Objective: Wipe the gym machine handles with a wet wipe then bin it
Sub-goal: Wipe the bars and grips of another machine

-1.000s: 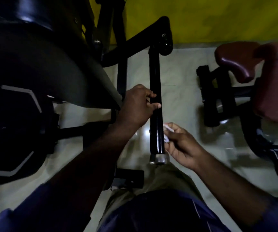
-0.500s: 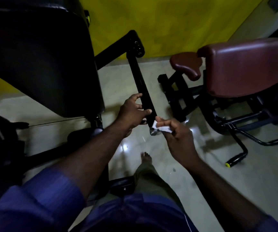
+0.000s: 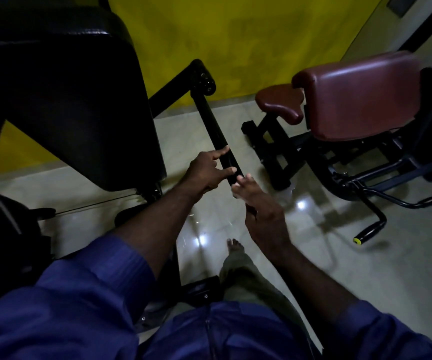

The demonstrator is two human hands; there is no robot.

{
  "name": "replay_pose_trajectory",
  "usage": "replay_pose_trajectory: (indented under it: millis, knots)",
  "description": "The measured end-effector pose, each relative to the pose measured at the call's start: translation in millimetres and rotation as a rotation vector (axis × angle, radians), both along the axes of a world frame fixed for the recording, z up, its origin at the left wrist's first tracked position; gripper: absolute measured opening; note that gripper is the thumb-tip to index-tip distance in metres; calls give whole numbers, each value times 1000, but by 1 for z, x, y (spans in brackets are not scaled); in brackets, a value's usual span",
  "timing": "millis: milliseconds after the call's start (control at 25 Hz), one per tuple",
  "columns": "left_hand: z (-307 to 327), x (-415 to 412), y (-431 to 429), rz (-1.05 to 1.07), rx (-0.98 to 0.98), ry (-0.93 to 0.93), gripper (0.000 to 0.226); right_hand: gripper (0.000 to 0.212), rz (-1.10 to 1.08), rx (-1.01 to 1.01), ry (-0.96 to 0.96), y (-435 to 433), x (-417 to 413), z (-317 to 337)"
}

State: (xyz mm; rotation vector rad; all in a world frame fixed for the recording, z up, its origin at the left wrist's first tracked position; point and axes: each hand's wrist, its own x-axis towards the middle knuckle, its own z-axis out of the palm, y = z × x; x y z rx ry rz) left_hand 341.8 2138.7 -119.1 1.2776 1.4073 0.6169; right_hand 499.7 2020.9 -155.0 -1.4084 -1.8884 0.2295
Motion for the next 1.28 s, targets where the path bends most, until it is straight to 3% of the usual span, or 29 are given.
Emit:
replay_pose_trajectory:
  millis: [80, 160, 240, 280, 400, 520, 560, 640, 760, 800, 880, 960, 1120, 1280]
  knots:
    - [-3, -2, 3, -47, 88, 93, 69, 46, -260, -125, 307, -1, -20, -1]
    - [-6, -1, 7, -54, 116, 136, 70, 34, -514, -389, 933, 8, -32, 5]
    - [-8, -1, 11, -44, 107, 137, 70, 27, -588, -638, 1604, 16, -32, 15]
    - [-8, -1, 13, -43, 101, 137, 70, 30, -577, -732, 1815, 17, -29, 19]
    - [-7, -1, 15, -32, 80, 108, 70, 36, -441, -963, 2196, 16, -22, 30]
    - [-7, -1, 13, -36, 71, 75, 70, 39, -329, -1080, 2400, 14, -21, 37]
    - [-5, -1, 11, -35, 67, 61, 69, 40, -309, -1116, 2381, 13, -21, 39]
    - [-5, 0, 7, -22, 53, 25, 68, 32, -347, -1135, 2129, 11, -19, 43]
    - [-8, 2, 7, 20, 6, -20, 68, 14, -539, -872, 1373, 23, 4, 37]
    - [-9, 3, 7, 43, -32, -49, 67, 16, -496, -722, 1109, 30, 17, 36]
    - [-10, 3, 8, 90, -124, -126, 63, 23, -210, -472, 611, 49, 41, 34]
    - [-8, 4, 8, 133, -186, -176, 60, 39, 149, -337, 306, 66, 59, 32]
    - [2, 15, 2, 295, -237, -185, 65, 55, 827, -170, 2, 108, 68, 37]
    - [13, 28, -7, 374, -282, -188, 64, 37, 1362, 56, -352, 143, 69, 38]
